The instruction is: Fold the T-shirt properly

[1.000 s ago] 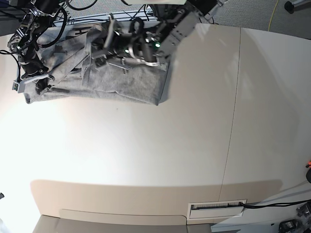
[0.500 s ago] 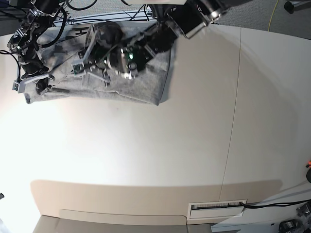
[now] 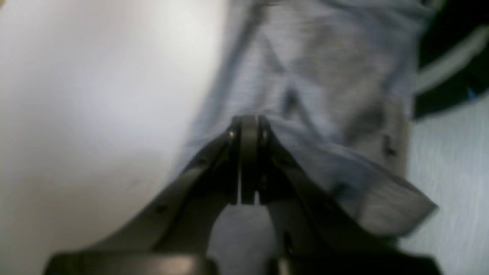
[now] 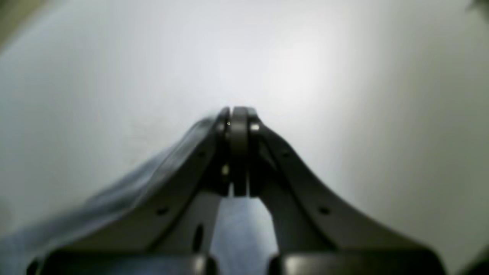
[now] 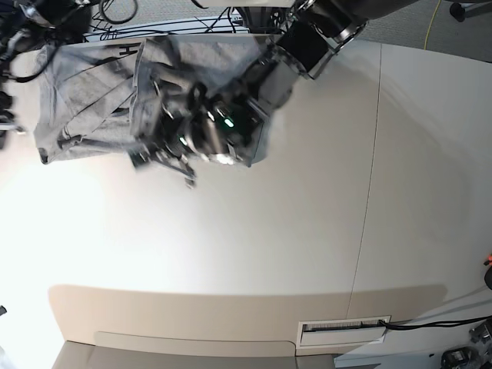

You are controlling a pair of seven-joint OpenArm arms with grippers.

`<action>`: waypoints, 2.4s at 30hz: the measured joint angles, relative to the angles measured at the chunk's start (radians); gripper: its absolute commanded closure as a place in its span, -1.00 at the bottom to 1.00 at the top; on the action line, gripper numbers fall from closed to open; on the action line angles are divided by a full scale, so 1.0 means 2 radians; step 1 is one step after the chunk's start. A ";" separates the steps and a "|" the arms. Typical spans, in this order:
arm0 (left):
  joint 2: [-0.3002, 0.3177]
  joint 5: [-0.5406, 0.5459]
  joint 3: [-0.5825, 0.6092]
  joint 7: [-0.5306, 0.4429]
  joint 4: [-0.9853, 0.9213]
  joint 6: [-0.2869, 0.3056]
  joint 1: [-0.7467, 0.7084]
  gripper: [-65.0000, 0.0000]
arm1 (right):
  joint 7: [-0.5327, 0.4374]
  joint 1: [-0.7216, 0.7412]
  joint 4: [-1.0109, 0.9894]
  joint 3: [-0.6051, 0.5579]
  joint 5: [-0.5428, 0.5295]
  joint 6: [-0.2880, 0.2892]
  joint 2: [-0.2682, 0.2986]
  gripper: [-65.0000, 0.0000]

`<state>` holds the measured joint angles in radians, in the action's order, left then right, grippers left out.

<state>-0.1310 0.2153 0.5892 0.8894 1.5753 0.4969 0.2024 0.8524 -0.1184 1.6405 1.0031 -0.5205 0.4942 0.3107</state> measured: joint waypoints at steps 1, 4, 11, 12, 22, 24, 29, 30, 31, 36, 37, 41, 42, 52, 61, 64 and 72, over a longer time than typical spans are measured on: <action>0.001 0.010 -0.020 0.000 0.000 0.000 0.000 1.00 | 0.005 -0.002 0.009 0.019 0.002 0.000 0.008 1.00; 0.011 0.058 -0.069 -0.002 0.001 0.027 0.000 1.00 | 0.021 -0.004 0.015 0.071 -0.004 -0.001 0.038 0.68; 0.065 0.110 -0.119 0.016 0.001 0.051 -0.001 0.99 | 0.031 -0.034 -0.019 0.096 -0.029 -0.008 0.108 -0.25; 0.072 0.119 -0.120 0.016 0.001 0.051 -0.002 0.92 | 0.029 -0.035 -0.043 0.096 -0.036 -0.010 0.118 -0.25; 0.095 0.151 -0.119 0.015 0.001 0.052 -0.007 0.65 | 0.161 0.004 -0.397 0.048 -0.265 0.100 0.190 -0.25; 0.092 0.153 -0.118 0.015 0.001 0.052 -0.007 0.65 | 0.161 0.012 -0.441 0.030 -0.262 0.096 0.196 -0.25; 0.092 0.153 -0.119 0.015 0.001 0.052 -0.007 0.42 | 0.161 0.033 -0.471 -0.048 -0.264 0.096 0.193 -0.25; 0.092 0.153 -0.118 0.015 0.001 0.051 -0.007 0.37 | 0.159 0.035 -0.471 -0.065 -0.264 0.096 0.193 -0.25; 0.092 0.152 -0.118 0.015 0.001 0.051 -0.007 0.33 | 0.158 0.038 -0.471 -0.081 -0.257 0.096 0.192 -0.25; 0.092 0.152 -0.119 0.015 0.001 0.051 -0.007 0.32 | 0.132 0.047 -0.464 -0.138 -0.260 0.107 0.177 -0.25; 0.092 0.153 -0.119 0.015 0.001 0.051 -0.007 0.32 | 0.127 0.048 -0.463 -0.144 -0.264 0.108 0.171 -0.25; 0.092 0.152 -0.119 0.015 0.001 0.051 -0.007 0.32 | 0.120 0.051 -0.460 -0.150 -0.283 0.117 0.144 -0.25; 0.092 0.153 -0.119 0.015 0.001 0.051 -0.007 0.32 | 0.124 0.051 -0.460 -0.150 -0.290 0.118 0.137 -0.25; 0.092 0.151 -0.119 0.015 0.001 0.051 -0.007 0.32 | 0.210 0.056 -0.458 -0.172 -0.372 0.120 0.109 -0.25; 0.092 0.151 -0.118 0.016 0.001 0.051 -0.007 0.32 | 0.211 0.058 -0.456 -0.248 -0.386 0.123 0.129 -0.23; 0.093 0.151 -0.118 0.019 0.001 0.051 -0.007 0.32 | 0.211 0.058 -0.456 -0.255 -0.383 0.123 0.132 0.06; 0.096 0.159 -0.143 0.022 0.001 0.051 -0.007 0.33 | 0.233 0.056 -0.457 -0.261 -0.363 0.116 0.148 0.90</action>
<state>0.0601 0.5327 0.3027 0.9329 1.5776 0.5991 0.1886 1.3174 -0.0055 0.7265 0.4820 -1.2465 0.7265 0.6064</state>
